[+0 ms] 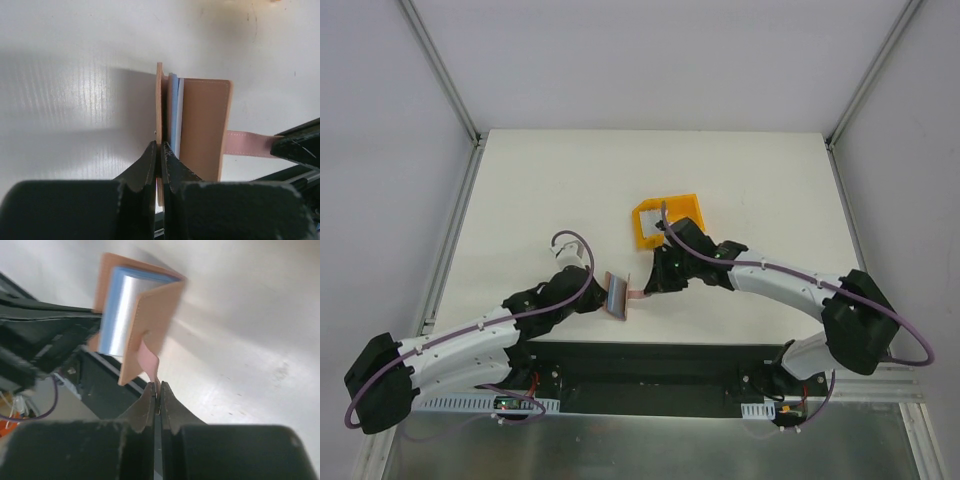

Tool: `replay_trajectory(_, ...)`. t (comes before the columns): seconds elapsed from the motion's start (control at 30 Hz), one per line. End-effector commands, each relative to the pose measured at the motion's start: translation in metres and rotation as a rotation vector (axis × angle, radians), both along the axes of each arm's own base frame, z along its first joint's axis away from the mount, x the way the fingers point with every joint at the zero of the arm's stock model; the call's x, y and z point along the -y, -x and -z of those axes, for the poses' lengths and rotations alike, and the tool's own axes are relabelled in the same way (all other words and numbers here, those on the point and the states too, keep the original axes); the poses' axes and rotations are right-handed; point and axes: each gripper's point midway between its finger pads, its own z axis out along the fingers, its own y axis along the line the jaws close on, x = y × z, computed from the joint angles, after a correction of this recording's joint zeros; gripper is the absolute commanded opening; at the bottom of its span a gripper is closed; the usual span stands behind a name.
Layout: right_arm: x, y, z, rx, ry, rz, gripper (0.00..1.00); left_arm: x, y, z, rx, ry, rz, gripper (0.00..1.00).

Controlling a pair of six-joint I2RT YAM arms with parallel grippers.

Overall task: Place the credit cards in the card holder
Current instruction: Open the card holder at the center of the board.

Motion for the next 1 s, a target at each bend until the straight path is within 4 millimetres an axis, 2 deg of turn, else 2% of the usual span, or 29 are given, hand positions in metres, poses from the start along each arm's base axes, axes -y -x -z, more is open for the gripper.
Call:
replay_trajectory(0.0,0.042,0.000,0.028,0.019,0.118,0.069,0.01,-0.002,-0.005,-0.006,0.038,-0.016,-0.009,0.00)
replay_trajectory(0.13,0.084,0.006,0.065,-0.010,0.248,0.133,0.00,0.006,-0.004,-0.009,0.026,-0.016,0.034,0.00)
replay_trajectory(0.2,0.094,0.005,0.071,-0.016,0.267,0.150,0.01,0.007,-0.005,-0.011,0.033,-0.021,0.043,0.00)
replay_trajectory(0.33,0.097,-0.010,0.065,0.034,0.281,0.166,0.04,0.005,-0.004,-0.006,0.028,-0.040,0.038,0.00)
replay_trajectory(0.47,0.114,-0.026,0.067,0.062,0.428,0.180,0.04,0.007,-0.003,-0.010,0.033,-0.020,0.053,0.00)
replay_trajectory(0.63,0.105,-0.029,0.072,0.049,0.431,0.170,0.03,0.010,-0.003,-0.019,0.067,-0.014,0.088,0.00)
replay_trajectory(0.73,0.119,-0.031,0.077,0.044,0.525,0.195,0.03,0.012,-0.005,-0.027,0.098,-0.017,0.118,0.00)
replay_trajectory(0.83,0.115,-0.033,0.068,0.067,0.488,0.197,0.12,0.014,-0.006,-0.032,0.118,-0.017,0.138,0.00)
replay_trajectory(0.9,0.110,-0.035,0.054,0.092,0.440,0.196,0.25,0.017,-0.006,-0.032,0.118,-0.018,0.147,0.00)
replay_trajectory(0.97,0.103,-0.038,0.039,0.117,0.391,0.193,0.33,0.020,-0.006,-0.033,0.115,-0.018,0.160,0.00)
